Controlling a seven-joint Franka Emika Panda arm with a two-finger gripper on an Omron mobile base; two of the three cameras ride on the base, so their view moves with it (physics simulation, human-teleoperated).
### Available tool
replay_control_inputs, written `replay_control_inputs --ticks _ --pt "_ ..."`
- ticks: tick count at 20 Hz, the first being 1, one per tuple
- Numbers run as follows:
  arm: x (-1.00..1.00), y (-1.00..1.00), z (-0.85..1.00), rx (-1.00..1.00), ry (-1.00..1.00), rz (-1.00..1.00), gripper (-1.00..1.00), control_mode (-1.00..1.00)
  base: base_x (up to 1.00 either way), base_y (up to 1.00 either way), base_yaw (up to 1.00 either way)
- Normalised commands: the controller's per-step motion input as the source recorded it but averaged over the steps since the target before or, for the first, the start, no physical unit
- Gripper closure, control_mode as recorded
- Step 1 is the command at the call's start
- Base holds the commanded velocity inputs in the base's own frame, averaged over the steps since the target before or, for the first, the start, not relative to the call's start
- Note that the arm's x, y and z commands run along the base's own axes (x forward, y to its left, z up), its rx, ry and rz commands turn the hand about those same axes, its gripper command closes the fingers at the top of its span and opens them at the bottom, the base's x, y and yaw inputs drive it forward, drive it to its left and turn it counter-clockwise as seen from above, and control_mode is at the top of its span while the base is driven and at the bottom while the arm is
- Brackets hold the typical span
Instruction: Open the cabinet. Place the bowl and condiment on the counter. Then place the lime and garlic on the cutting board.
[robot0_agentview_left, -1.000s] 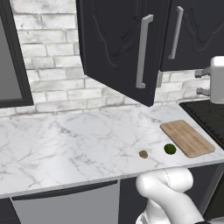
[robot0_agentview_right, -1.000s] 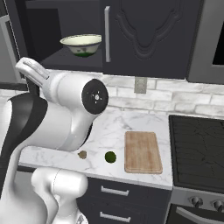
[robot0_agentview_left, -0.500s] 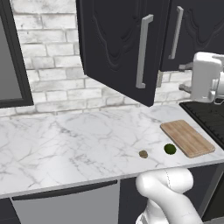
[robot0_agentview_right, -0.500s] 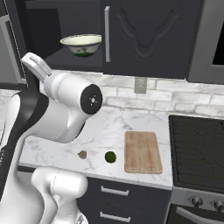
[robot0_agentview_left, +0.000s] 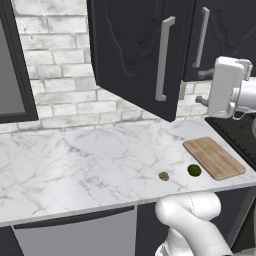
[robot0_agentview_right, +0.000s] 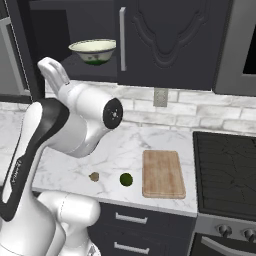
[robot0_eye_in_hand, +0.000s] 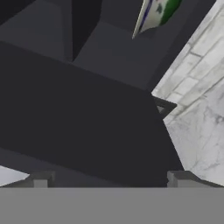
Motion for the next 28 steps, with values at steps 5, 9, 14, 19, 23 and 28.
replay_control_inputs --ticks 5,9,14,19,23,28 --pt "0.19 0.04 0.0 0.0 0.16 0.08 -1.0 -1.0 0.0 0.0 0.0" --pt "0.31 0.01 0.0 0.01 0.11 0.1 -1.0 -1.0 0.0 0.0 0.0" --pt "0.44 0.07 -0.14 0.02 0.04 0.1 -1.0 -1.0 0.0 0.0 0.0" --pt "0.4 0.18 -0.17 0.0 0.0 0.09 -1.0 -1.0 0.0 0.0 0.0" --pt "0.34 0.12 -0.1 0.0 0.0 0.08 -1.0 -1.0 0.0 0.0 0.0" --pt "0.22 0.15 -0.04 0.01 0.0 0.08 -1.0 -1.0 0.0 0.0 0.0"
